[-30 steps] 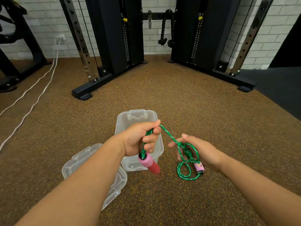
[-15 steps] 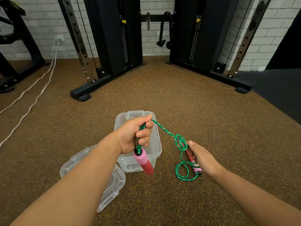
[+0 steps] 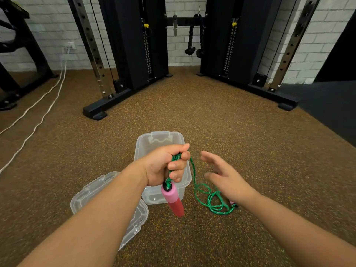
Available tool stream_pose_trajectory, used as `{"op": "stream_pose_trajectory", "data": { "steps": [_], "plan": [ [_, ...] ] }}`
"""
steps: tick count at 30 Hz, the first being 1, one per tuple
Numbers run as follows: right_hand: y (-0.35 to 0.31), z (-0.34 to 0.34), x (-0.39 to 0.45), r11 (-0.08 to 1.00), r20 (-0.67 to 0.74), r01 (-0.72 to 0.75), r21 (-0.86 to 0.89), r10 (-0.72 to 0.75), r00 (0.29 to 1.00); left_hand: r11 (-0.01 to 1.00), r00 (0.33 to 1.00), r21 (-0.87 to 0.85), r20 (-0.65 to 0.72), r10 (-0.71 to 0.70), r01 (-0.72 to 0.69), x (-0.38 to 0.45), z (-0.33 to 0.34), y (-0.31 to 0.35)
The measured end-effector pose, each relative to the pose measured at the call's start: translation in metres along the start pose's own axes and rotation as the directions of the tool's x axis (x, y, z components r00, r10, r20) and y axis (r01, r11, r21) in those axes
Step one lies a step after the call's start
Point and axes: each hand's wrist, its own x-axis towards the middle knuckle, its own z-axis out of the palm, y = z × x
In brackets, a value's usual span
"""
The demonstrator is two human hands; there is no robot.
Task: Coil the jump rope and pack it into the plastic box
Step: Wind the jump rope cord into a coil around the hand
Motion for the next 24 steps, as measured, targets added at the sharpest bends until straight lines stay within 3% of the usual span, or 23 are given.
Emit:
{"op": "stream_pose_trajectory", "data": {
  "steps": [4,8,11,13,15,19,24],
  "plan": [
    [-0.020,0.032,0.008,0.982,0.094,0.103,0.160,-0.119,0.988,0.999,1.000,-0.031,0.027,0.014,-0.014,-0.001,0.004,0.001],
    [-0.023,0.041,0.001,0.988,0.044,0.062,0.141,-0.069,0.997,0.984,0.994,-0.153,-0.077,0.082,-0.093,-0.001,0.001,0.003],
    [-0.025,0.039,-0.017,0.969,-0.030,0.068,-0.239,-0.077,0.997,0.918,0.953,-0.305,-0.240,0.185,-0.255,0.002,-0.006,0.004],
    [-0.026,0.037,-0.030,0.844,0.066,0.134,-0.520,-0.117,0.991,0.874,0.928,-0.357,-0.293,0.231,-0.330,0.006,-0.010,0.005],
    [-0.031,0.036,-0.040,0.761,0.164,0.232,-0.606,-0.166,0.972,0.869,0.923,-0.356,-0.297,0.244,-0.344,0.011,-0.010,0.005],
    [-0.053,0.032,-0.043,0.741,0.232,0.395,-0.543,-0.319,0.919,0.951,0.954,-0.218,-0.255,0.161,-0.219,0.018,-0.006,0.002],
    [-0.077,0.015,-0.021,0.859,0.086,0.457,-0.233,-0.450,0.889,1.000,0.996,-0.004,-0.091,0.018,-0.018,0.009,0.005,0.002]
  ]
}}
